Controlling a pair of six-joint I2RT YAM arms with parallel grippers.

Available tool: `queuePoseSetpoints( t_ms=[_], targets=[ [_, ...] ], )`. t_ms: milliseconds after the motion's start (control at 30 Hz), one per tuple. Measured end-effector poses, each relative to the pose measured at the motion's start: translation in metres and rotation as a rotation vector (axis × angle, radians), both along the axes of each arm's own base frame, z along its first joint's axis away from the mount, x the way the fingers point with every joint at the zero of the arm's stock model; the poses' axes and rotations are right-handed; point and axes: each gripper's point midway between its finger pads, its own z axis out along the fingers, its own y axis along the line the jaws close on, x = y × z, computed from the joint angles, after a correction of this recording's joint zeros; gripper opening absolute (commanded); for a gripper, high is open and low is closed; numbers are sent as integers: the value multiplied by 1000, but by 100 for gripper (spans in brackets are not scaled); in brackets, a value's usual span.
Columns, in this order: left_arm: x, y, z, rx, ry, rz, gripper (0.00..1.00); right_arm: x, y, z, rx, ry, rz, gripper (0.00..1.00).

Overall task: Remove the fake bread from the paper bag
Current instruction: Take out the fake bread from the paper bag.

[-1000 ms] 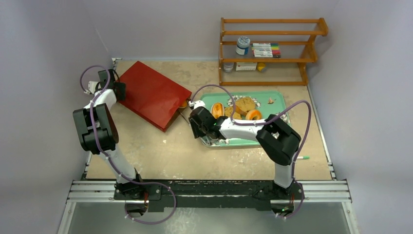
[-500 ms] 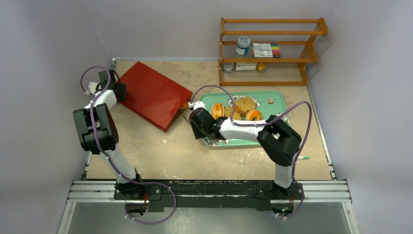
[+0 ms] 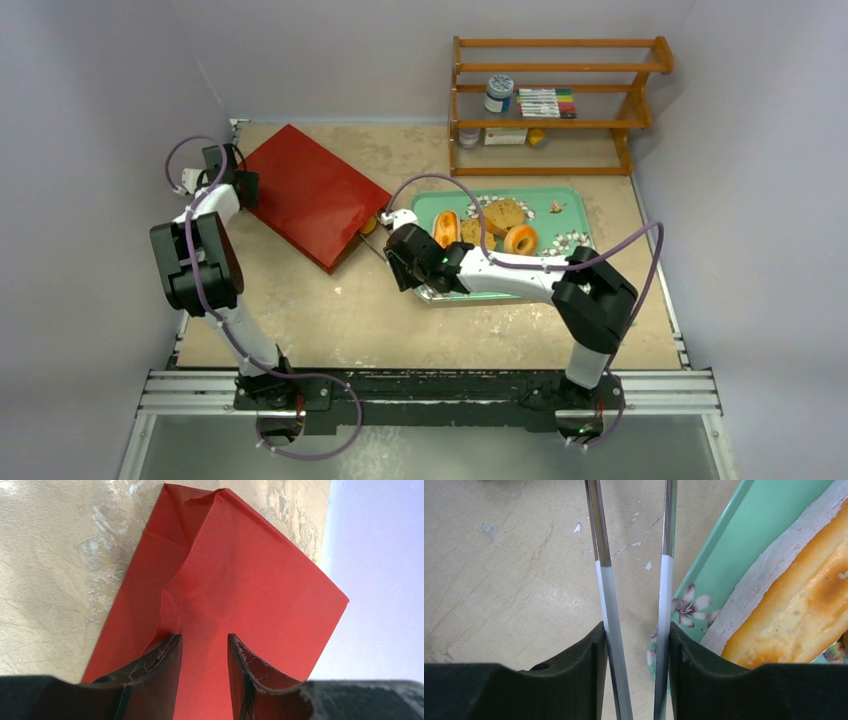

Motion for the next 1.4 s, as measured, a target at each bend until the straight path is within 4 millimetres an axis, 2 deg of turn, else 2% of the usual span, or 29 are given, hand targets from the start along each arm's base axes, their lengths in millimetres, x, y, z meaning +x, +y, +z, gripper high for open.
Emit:
queuePoseSetpoints(
  t_ms=[133, 300, 500, 767, 1100, 1400],
  targets=[
    [0, 0, 0, 0, 0, 0, 37, -5, 1, 0, 0, 10, -3, 25],
    [-1, 0, -1, -1, 3, 0, 37, -5, 1, -3, -4, 28, -23, 33],
    [-5, -1, -2, -1, 8, -1, 37, 7, 19, -7, 13, 39, -56, 41],
    [-6, -3, -3, -5, 11, -8, 37, 24, 35, -15, 28, 48, -91, 43],
    [-10, -4, -5, -4, 18, -12, 37, 37, 46, -45, 25, 75, -128, 49],
    [-14, -5, -7, -1, 28, -17, 37, 56, 50, -43, 74, 66, -162, 54]
  ],
)
